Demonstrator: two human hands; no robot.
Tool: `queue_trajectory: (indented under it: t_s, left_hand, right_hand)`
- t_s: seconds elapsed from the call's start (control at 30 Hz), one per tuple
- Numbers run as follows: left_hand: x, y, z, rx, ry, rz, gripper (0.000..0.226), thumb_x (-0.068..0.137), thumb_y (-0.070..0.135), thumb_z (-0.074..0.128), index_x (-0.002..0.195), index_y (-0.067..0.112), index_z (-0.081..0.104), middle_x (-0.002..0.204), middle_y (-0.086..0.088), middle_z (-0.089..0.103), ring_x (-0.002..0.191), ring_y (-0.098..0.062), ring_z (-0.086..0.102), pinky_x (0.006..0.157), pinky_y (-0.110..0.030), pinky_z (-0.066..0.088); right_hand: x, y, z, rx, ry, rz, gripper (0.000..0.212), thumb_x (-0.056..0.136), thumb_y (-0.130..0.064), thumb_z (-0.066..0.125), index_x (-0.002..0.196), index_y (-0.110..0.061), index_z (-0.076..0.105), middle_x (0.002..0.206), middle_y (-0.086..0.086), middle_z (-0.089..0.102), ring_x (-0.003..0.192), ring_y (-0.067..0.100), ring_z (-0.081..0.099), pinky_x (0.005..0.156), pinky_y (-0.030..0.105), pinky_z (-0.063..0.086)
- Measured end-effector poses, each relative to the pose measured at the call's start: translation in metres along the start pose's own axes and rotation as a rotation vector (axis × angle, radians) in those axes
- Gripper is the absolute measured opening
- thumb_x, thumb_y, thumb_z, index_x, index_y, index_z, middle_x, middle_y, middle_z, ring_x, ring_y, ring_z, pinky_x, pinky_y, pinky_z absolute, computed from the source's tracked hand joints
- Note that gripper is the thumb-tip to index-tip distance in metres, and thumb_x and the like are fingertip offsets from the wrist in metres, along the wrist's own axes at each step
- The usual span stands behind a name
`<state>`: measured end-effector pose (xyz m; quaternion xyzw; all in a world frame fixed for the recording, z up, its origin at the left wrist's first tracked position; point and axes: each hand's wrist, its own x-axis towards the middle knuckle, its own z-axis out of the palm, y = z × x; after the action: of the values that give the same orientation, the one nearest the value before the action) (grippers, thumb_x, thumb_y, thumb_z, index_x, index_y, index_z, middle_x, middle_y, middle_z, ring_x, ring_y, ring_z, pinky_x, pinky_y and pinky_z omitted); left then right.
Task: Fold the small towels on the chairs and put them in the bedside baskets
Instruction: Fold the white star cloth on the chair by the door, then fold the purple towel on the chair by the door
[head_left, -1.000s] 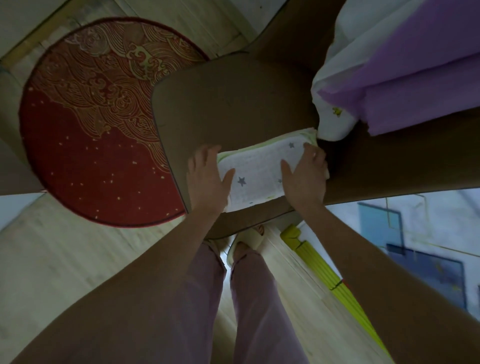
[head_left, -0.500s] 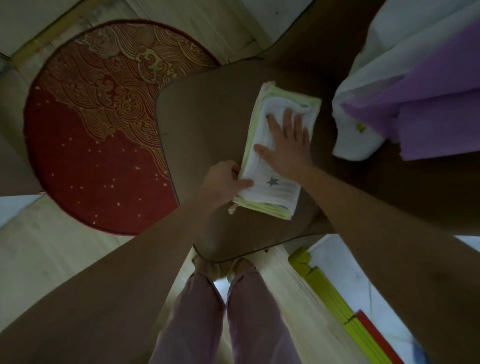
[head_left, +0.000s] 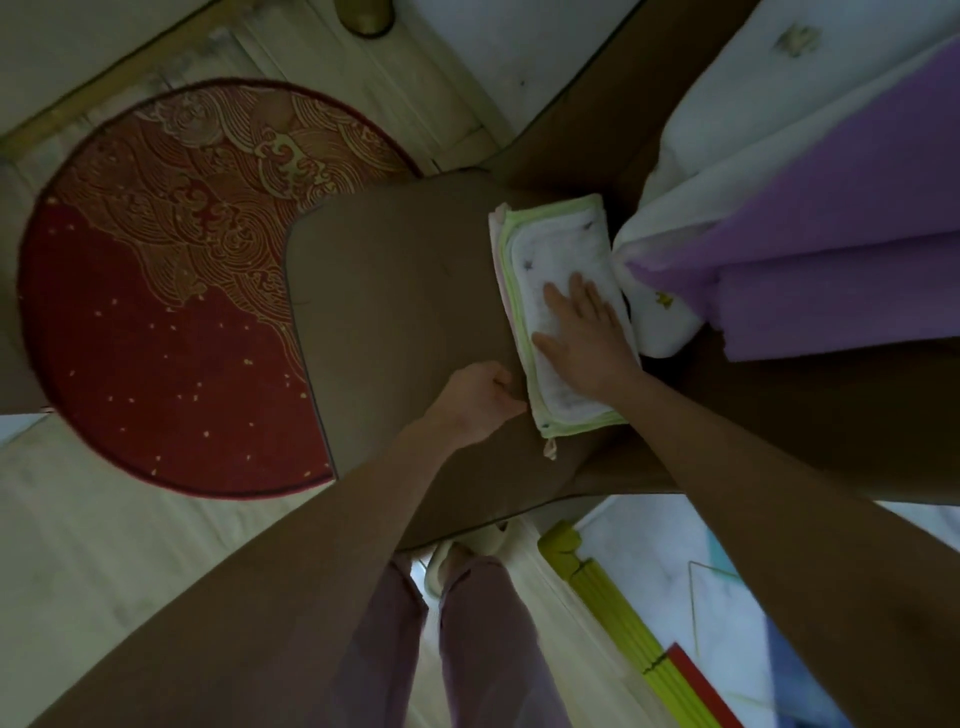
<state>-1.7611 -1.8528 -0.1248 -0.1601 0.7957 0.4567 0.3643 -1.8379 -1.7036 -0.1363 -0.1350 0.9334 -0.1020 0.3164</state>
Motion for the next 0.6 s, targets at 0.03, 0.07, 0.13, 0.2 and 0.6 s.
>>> queue_trajectory:
  t_s: [0.03, 0.07, 0.13, 0.2, 0.6]
  left_hand:
    - [-0.006, 0.004, -0.013, 0.046, 0.021, -0.004, 0.034, 0.088, 0.024, 0.069, 0.117, 0.008, 0.06, 0.107, -0.011, 0.068, 0.086, -0.02, 0.062, 0.079, -0.033, 0.053]
    - [-0.013, 0.01, -0.027, 0.091, 0.044, -0.003, 0.033, 0.09, 0.026, 0.067, 0.117, 0.009, 0.061, 0.107, -0.008, 0.067, 0.088, -0.017, 0.061, 0.077, -0.028, 0.05]
    - [-0.031, 0.031, -0.059, 0.164, 0.1, 0.028, 0.029, 0.093, 0.027, 0.062, 0.117, 0.011, 0.061, 0.11, -0.005, 0.064, 0.091, -0.013, 0.057, 0.076, -0.023, 0.042]
    - [-0.052, 0.061, -0.087, 0.2, 0.151, 0.091, 0.027, 0.095, 0.027, 0.059, 0.117, 0.012, 0.062, 0.112, -0.005, 0.063, 0.096, -0.014, 0.056, 0.078, -0.022, 0.039]
    - [-0.123, 0.265, -0.117, 0.334, 0.14, 0.402, 0.029, 0.097, 0.024, 0.055, 0.123, 0.01, 0.059, 0.114, -0.006, 0.064, 0.096, -0.015, 0.058, 0.074, -0.019, 0.044]
  right_hand:
    - [-0.007, -0.004, -0.007, 0.071, -0.019, 0.024, 0.065, 0.103, -0.041, 0.038, 0.155, -0.017, 0.007, 0.162, 0.015, -0.003, 0.15, 0.029, 0.0, 0.119, 0.039, 0.004]
    - [-0.016, -0.009, -0.016, 0.133, -0.03, 0.043, 0.064, 0.103, -0.039, 0.039, 0.155, -0.016, 0.011, 0.162, 0.015, 0.002, 0.15, 0.028, 0.004, 0.118, 0.037, 0.007]
    - [-0.041, -0.021, -0.043, 0.192, -0.018, 0.04, 0.06, 0.103, -0.038, 0.04, 0.153, -0.012, 0.019, 0.162, 0.011, 0.012, 0.149, 0.024, 0.011, 0.117, 0.034, 0.01]
    - [-0.071, -0.031, -0.082, 0.18, 0.04, -0.011, 0.057, 0.102, -0.036, 0.041, 0.151, -0.011, 0.027, 0.159, 0.008, 0.022, 0.147, 0.021, 0.019, 0.117, 0.032, 0.012]
    - [-0.152, 0.01, -0.331, -0.493, 0.454, -0.251, 0.033, 0.085, 0.0, 0.055, 0.116, -0.007, 0.063, 0.118, 0.015, 0.061, 0.118, 0.034, 0.053, 0.108, 0.043, 0.036]
